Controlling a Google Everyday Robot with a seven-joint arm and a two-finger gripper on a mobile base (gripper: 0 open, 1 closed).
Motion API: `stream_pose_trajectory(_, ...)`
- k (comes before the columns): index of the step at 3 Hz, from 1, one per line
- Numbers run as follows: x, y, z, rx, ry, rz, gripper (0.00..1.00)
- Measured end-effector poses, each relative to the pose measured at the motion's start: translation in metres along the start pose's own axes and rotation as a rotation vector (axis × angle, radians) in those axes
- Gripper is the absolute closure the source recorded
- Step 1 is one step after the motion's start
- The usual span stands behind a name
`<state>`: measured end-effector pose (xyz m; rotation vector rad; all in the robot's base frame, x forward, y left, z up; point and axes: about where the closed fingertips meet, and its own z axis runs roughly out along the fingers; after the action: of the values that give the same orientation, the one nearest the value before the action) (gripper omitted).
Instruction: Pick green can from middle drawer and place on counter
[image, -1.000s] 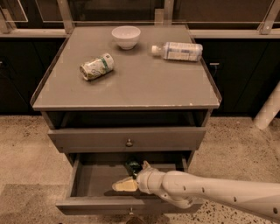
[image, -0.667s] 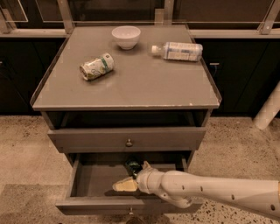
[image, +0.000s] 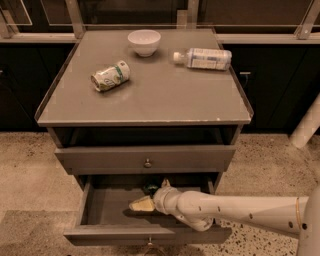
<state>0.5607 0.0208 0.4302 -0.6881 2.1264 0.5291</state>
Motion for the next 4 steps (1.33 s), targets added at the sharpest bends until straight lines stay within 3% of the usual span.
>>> stream_pose_trajectory(3, 0.041, -0.021, 0.039, 0.053, 0.091, -0.012, 0.00)
stream_pose_trajectory(4, 0.041, -0.021, 0.039, 0.053, 0.093, -0.012, 0.18)
